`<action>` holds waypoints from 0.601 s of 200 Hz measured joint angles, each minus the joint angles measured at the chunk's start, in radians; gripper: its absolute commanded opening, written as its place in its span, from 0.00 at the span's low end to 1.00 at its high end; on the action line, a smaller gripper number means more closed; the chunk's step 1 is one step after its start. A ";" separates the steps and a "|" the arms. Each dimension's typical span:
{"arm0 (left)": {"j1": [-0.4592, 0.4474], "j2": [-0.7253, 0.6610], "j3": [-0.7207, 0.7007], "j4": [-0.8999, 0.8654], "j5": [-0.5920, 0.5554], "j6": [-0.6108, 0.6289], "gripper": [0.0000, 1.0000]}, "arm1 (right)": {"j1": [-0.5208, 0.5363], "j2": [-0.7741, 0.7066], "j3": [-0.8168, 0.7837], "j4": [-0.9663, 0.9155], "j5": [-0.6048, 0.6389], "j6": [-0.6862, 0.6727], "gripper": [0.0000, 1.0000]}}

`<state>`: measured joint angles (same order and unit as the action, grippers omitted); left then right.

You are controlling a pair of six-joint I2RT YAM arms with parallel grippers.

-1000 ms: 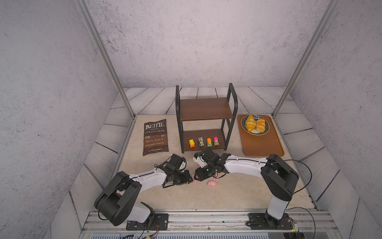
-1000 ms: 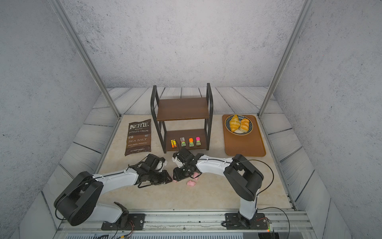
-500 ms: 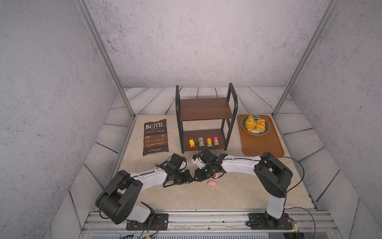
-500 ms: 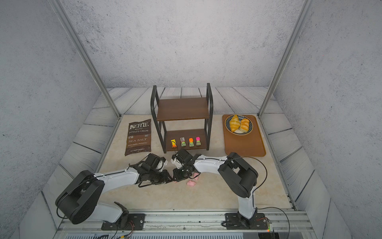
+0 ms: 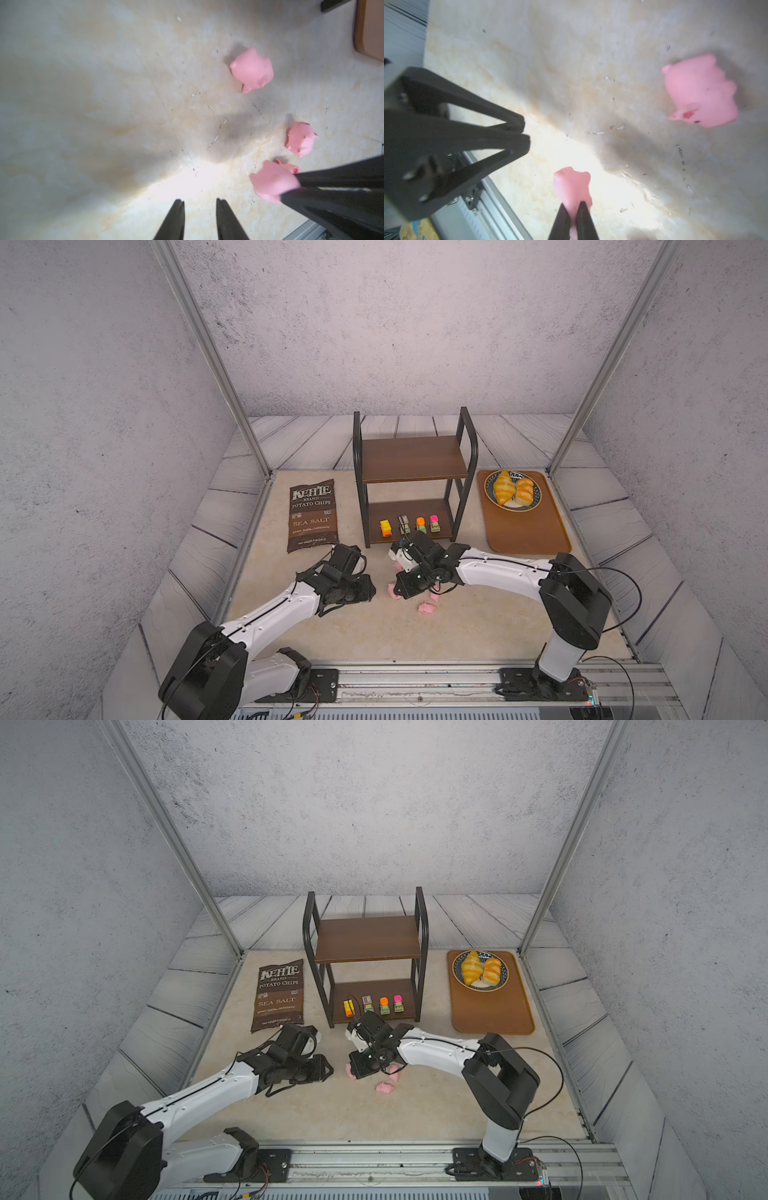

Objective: Organize plastic toys on shelves
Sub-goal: Pick up the plastic toy at the center of the board, then place the plastic toy on the shelf.

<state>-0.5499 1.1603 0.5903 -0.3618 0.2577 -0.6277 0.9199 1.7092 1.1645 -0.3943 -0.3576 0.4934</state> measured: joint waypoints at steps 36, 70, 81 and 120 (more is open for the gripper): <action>0.013 -0.061 0.018 -0.058 -0.064 0.019 0.34 | 0.000 -0.110 0.151 -0.091 -0.018 -0.061 0.00; 0.018 -0.091 0.019 -0.080 -0.097 0.025 0.34 | -0.012 -0.183 0.289 -0.126 -0.033 -0.102 0.00; 0.018 -0.094 0.019 -0.084 -0.101 0.026 0.34 | -0.023 -0.187 0.340 -0.137 -0.035 -0.107 0.00; 0.018 -0.094 0.019 -0.087 -0.106 0.026 0.34 | -0.101 -0.166 0.551 -0.183 -0.031 -0.096 0.00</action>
<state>-0.5320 1.0664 0.6090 -0.4484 0.1516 -0.6014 0.8188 1.5433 1.7157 -0.5777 -0.3885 0.3977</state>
